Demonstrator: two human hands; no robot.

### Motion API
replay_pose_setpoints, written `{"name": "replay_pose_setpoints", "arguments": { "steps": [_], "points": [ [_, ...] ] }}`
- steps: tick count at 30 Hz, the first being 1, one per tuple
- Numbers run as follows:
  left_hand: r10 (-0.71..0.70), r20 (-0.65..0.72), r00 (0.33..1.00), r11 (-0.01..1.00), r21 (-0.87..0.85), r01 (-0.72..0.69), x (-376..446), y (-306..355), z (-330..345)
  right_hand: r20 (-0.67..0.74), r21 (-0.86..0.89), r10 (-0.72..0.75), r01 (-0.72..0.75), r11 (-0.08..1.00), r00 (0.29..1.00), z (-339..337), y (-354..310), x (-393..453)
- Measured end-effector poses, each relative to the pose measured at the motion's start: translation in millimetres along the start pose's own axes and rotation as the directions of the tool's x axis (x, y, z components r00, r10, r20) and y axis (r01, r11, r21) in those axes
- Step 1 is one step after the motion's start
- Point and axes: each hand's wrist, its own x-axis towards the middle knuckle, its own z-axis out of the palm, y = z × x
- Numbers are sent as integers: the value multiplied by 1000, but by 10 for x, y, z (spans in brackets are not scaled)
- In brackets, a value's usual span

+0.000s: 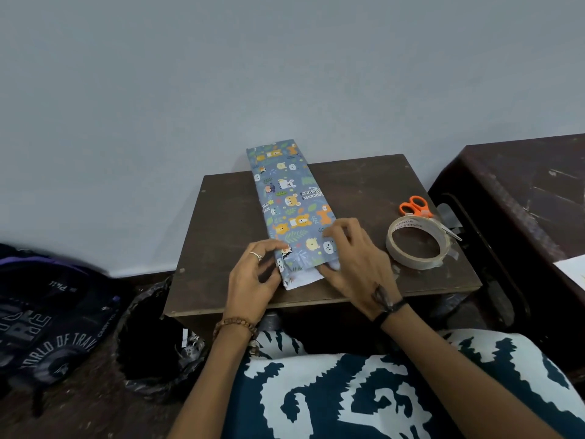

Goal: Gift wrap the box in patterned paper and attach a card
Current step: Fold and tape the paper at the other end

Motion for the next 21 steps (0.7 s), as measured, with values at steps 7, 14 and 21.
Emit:
{"name": "replay_pose_setpoints", "arguments": {
  "steps": [7,14,21],
  "points": [
    [-34,5,999,996,-82,34,1,51,4,-89,-75,147,-154,985,985,102,-183,29],
    [-15,11,1000,997,-75,16,19,4,6,-94,-75,198,-206,976,976,81,-219,46],
    [63,-15,998,996,59,-62,52,-31,-6,113,93,126,-136,986,986,-70,-62,103]
  ]
}}
